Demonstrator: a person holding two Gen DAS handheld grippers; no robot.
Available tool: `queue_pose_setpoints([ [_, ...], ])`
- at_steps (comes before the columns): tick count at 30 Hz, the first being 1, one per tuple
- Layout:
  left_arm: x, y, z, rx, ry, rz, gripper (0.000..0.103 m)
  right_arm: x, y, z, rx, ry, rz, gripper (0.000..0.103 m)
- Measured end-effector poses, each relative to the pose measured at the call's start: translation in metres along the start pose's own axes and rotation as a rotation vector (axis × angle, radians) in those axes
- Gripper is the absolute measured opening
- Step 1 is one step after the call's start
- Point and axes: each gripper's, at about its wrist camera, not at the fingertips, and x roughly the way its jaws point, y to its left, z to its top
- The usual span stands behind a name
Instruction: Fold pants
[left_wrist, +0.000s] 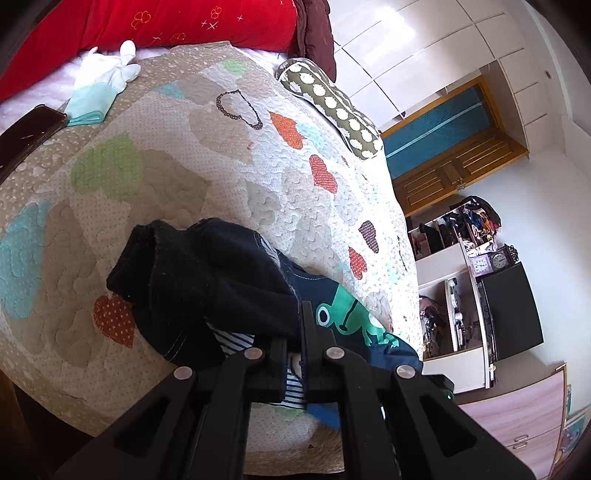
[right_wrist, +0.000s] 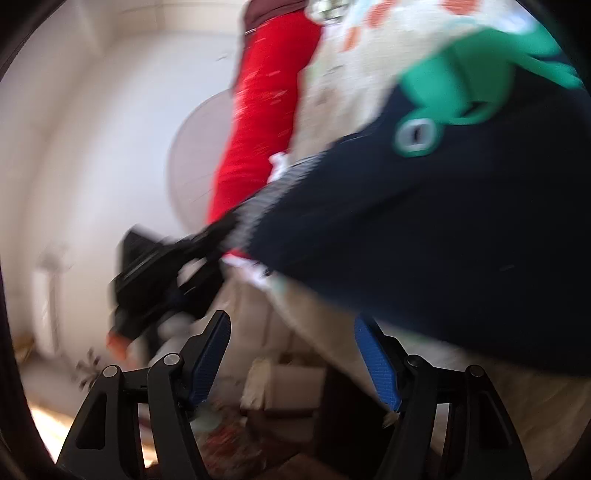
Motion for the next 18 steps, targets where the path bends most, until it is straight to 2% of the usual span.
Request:
queue_pose_setpoints([
  [2, -0.001, 0.003, -0.001, 0.003, -0.002, 0.006, 0.005, -0.017, -0.009, 0.001, 0.023, -0.085, -0.055, 0.069],
  [4, -0.003, 0.007, -0.003, 0.001, -0.003, 0.009, 0.005, -0.046, -0.01, -0.001, 0.014, -0.198, -0.115, 0.069],
  [7, -0.005, 0.012, -0.003, -0.006, -0.006, 0.007, 0.005, -0.087, -0.007, -0.007, -0.002, -0.318, -0.221, 0.068],
  [9, -0.004, 0.014, -0.003, -0.005, -0.013, 0.012, 0.005, -0.115, -0.008, -0.01, 0.01, -0.396, -0.324, 0.053],
  [11, -0.004, 0.013, -0.003, -0.003, -0.018, 0.02, 0.005, -0.131, -0.012, -0.011, 0.029, -0.44, -0.392, 0.023],
  [13, -0.002, 0.012, -0.002, 0.0, -0.019, 0.024, 0.005, -0.147, -0.011, -0.009, 0.039, -0.476, -0.416, 0.01],
  [18, 0.0, 0.004, 0.008, 0.02, -0.029, 0.041, 0.005, -0.154, 0.006, -0.001, -0.048, -0.499, -0.454, 0.005],
])
